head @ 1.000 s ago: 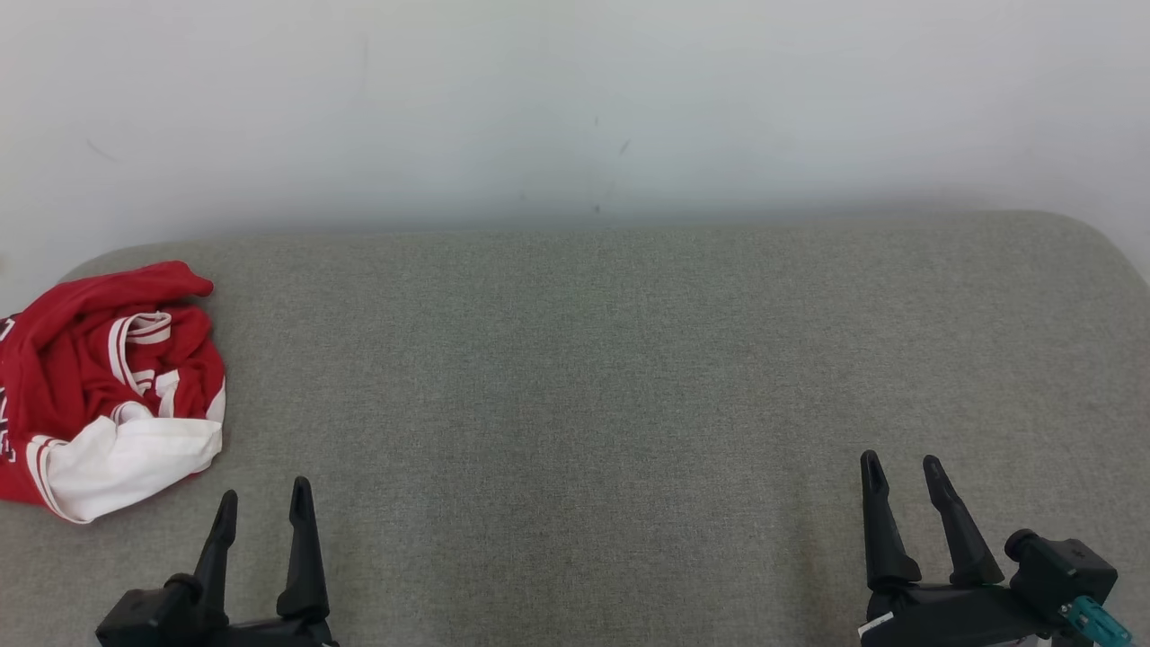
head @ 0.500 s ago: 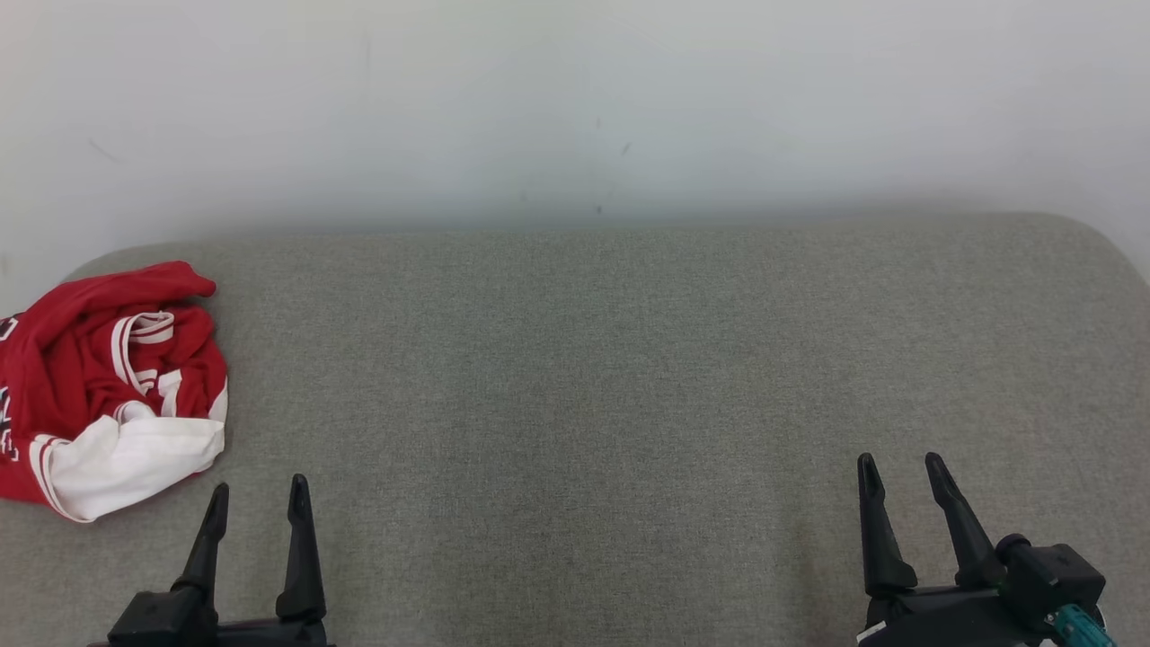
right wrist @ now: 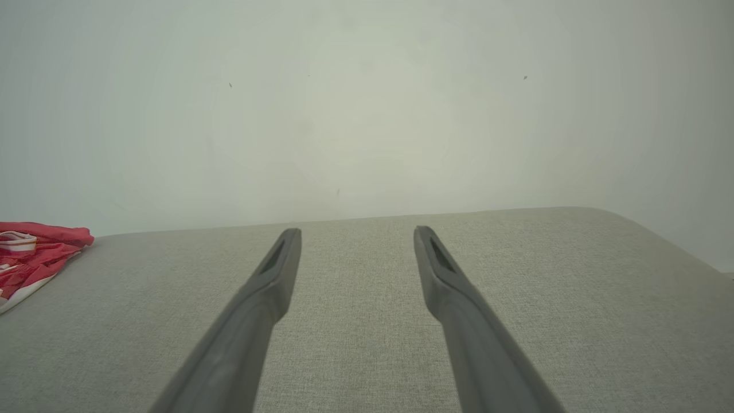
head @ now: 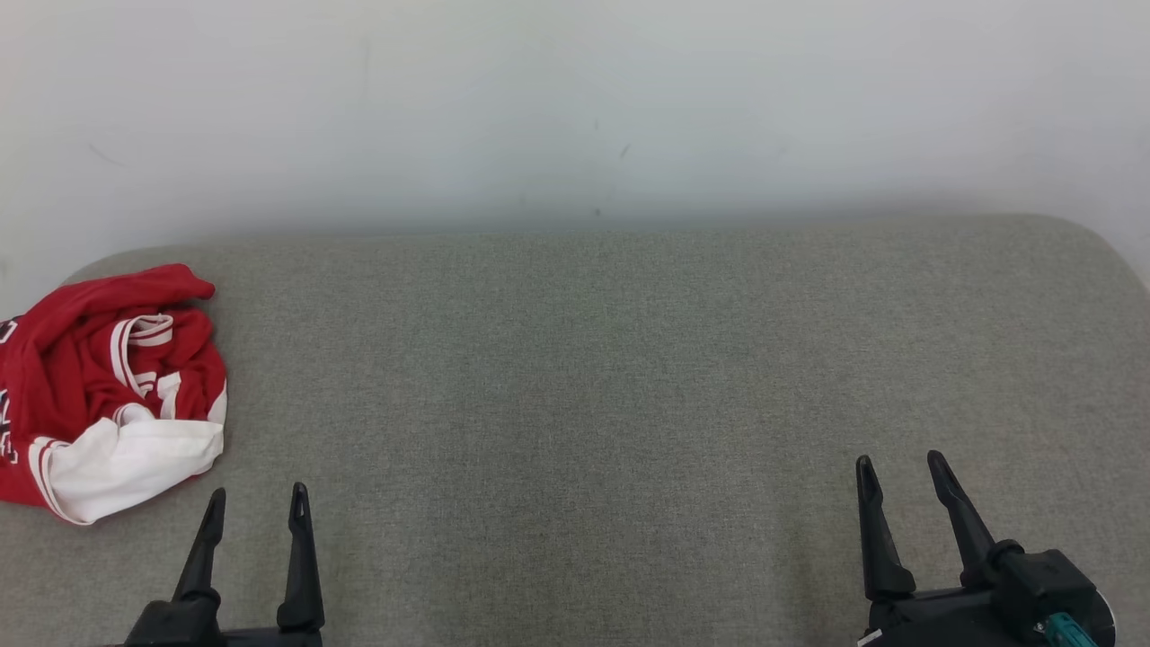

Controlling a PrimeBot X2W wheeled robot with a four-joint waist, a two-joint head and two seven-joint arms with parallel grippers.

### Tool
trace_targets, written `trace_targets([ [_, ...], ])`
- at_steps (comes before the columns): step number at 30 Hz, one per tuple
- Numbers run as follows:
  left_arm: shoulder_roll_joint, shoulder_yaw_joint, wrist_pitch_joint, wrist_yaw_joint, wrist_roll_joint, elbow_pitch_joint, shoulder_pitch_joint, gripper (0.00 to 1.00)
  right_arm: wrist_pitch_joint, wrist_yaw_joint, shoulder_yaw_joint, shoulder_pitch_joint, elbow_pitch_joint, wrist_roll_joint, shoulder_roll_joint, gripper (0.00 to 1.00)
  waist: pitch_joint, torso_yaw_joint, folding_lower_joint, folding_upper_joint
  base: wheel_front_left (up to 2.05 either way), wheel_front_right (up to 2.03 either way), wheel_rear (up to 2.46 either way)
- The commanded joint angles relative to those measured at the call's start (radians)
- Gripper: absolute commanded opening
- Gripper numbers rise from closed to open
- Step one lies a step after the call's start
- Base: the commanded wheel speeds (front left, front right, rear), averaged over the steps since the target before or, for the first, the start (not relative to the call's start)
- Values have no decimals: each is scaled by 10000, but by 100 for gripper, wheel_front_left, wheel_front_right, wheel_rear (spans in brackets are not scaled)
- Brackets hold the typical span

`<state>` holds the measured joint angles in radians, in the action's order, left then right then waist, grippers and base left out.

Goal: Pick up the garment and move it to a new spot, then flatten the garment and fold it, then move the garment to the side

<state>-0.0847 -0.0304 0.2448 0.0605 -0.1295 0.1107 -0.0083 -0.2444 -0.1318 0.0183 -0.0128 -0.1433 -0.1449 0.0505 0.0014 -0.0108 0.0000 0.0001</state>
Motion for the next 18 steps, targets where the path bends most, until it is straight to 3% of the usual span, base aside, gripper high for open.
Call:
trace_targets([
  [1, 14, -21, 78, -50, 190, 17, 81, 100, -72, 19, -35, 85, 62, 210, -1, 100, -5, -1, 0, -1, 0, 0, 0],
  [9, -15, -69, 213, -59, 755, 209, 104, 100, -233, 21, -103, 193, 147, 766, -2, 100, -51, 13, 0, -1, 0, 0, 0],
  [18, 8, -67, 214, -94, 623, 465, 81, 100, -208, 21, -167, 244, 126, 598, -2, 100, -92, 25, 0, -1, 0, 0, 0],
])
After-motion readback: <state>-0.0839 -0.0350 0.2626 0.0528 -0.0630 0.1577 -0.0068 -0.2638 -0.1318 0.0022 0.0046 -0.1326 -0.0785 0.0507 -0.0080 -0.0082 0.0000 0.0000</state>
